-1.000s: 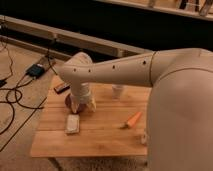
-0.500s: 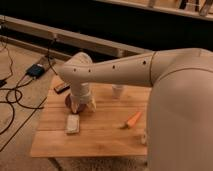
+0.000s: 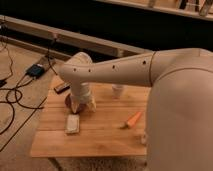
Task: Drag the ceramic bowl in a circle
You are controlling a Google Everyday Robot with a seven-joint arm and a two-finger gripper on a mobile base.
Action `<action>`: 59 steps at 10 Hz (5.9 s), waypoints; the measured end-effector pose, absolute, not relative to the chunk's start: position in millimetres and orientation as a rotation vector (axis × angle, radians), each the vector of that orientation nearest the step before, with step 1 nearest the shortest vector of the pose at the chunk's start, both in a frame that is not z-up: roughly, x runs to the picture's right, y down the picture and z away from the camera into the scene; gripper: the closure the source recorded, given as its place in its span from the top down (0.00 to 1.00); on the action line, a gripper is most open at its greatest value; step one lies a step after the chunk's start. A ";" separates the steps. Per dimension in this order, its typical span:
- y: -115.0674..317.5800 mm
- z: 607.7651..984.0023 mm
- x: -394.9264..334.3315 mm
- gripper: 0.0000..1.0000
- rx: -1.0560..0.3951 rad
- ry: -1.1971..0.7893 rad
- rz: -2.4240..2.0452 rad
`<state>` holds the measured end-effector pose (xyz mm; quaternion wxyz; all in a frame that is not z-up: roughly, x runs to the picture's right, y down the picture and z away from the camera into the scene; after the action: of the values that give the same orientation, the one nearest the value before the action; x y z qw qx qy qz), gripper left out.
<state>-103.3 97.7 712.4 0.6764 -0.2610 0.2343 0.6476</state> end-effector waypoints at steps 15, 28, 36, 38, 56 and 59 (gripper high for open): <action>82.1 897.7 -104.5 0.65 -0.613 0.590 1.657; 86.4 902.7 -106.0 0.47 -0.646 0.562 1.655; 81.6 907.6 -100.7 0.00 -0.649 0.542 1.681; 71.7 913.4 -94.0 0.00 -0.630 0.557 1.695; 114.2 872.9 -62.2 0.00 -0.651 0.777 1.374; 106.1 877.9 -100.5 0.00 -0.678 0.729 1.351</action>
<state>-100.5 106.1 877.9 0.6683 -0.3004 0.3233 0.5988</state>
